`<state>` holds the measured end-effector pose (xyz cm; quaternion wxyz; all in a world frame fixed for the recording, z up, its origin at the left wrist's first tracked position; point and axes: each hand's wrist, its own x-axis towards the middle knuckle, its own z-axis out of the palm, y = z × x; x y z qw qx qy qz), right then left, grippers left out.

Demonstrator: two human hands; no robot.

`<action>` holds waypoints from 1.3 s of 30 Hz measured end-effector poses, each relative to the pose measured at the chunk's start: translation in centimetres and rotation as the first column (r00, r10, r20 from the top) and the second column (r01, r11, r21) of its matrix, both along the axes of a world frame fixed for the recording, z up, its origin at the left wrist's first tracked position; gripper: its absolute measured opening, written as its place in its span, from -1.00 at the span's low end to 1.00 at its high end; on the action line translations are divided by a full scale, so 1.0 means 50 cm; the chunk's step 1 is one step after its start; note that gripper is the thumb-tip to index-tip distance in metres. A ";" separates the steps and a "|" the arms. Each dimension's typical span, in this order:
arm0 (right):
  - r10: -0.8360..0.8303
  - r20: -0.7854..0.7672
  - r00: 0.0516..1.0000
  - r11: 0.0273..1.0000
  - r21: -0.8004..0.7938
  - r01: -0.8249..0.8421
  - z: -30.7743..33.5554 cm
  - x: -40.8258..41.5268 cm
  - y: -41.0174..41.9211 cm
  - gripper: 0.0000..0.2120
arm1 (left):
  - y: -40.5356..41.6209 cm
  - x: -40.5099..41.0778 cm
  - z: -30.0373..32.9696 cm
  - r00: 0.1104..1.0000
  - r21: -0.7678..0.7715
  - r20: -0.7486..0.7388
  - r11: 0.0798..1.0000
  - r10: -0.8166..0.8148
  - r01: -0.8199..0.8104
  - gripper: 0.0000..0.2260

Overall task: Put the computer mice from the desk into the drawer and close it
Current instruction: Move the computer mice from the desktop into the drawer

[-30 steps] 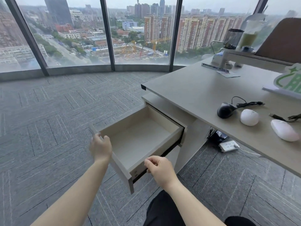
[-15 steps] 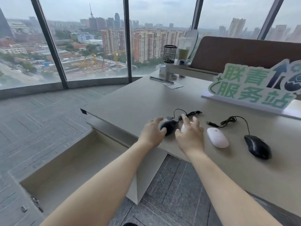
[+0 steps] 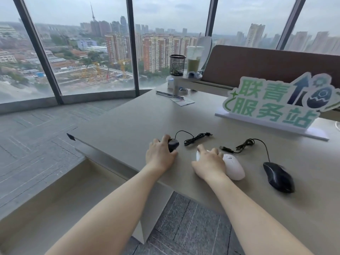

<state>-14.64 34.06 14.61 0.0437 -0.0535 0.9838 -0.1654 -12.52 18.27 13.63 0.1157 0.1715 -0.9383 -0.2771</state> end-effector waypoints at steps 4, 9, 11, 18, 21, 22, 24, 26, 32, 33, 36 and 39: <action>-0.006 -0.074 0.997 0.993 -0.122 -0.003 0.014 0.019 -0.023 -0.44 | -0.061 0.059 0.043 0.980 0.132 -0.187 0.990 0.067 -0.043 -0.53; 0.131 -0.206 0.970 0.899 -0.389 -0.204 0.072 0.083 -0.118 -0.42 | -0.182 0.155 0.131 0.907 0.157 -0.385 0.980 0.172 -0.119 -0.56; 0.192 -0.260 0.946 0.847 -0.443 -0.294 0.094 0.115 -0.166 -0.44 | -0.232 0.200 0.159 0.866 0.169 -0.437 0.968 0.244 -0.188 -0.57; 0.433 -0.291 0.853 0.678 -0.519 -0.521 0.068 0.239 -0.350 -0.45 | -0.386 0.364 0.107 0.803 0.215 -0.405 0.899 0.437 -0.380 -0.59; 0.518 -0.211 0.829 0.661 -0.516 -0.545 0.004 0.269 -0.419 -0.44 | -0.429 0.411 0.018 0.813 0.225 -0.312 0.869 0.492 -0.440 -0.59; 0.541 -0.173 0.823 0.668 -0.506 -0.546 -0.019 0.274 -0.439 -0.44 | -0.440 0.423 -0.016 0.817 0.226 -0.274 0.860 0.507 -0.458 -0.59; 0.565 -0.070 0.822 0.709 -0.469 -0.528 -0.071 0.275 -0.477 -0.42 | -0.458 0.441 -0.087 0.826 0.247 -0.176 0.836 0.536 -0.490 -0.60; 0.562 0.055 0.825 0.765 -0.415 -0.493 -0.124 0.269 -0.511 -0.39 | -0.470 0.449 -0.157 0.821 0.289 -0.045 0.794 0.569 -0.534 -0.59; 0.503 0.297 0.812 0.858 -0.058 -0.511 -0.258 0.221 -0.587 -0.40 | -0.492 0.414 -0.316 0.777 0.281 0.309 0.728 0.548 -0.625 -0.49; 0.495 0.318 0.809 0.854 -0.005 -0.520 -0.275 0.213 -0.595 -0.42 | -0.493 0.406 -0.334 0.768 0.267 0.352 0.729 0.535 -0.631 -0.47; 0.479 0.361 0.800 0.819 0.144 -0.555 -0.313 0.194 -0.614 -0.45 | -0.490 0.388 -0.369 0.724 0.180 0.429 0.735 0.540 -0.654 -0.45; 0.480 0.375 0.793 0.780 0.230 -0.581 -0.340 0.190 -0.631 -0.52 | -0.486 0.372 -0.389 0.710 0.068 0.428 0.763 0.559 -0.642 -0.43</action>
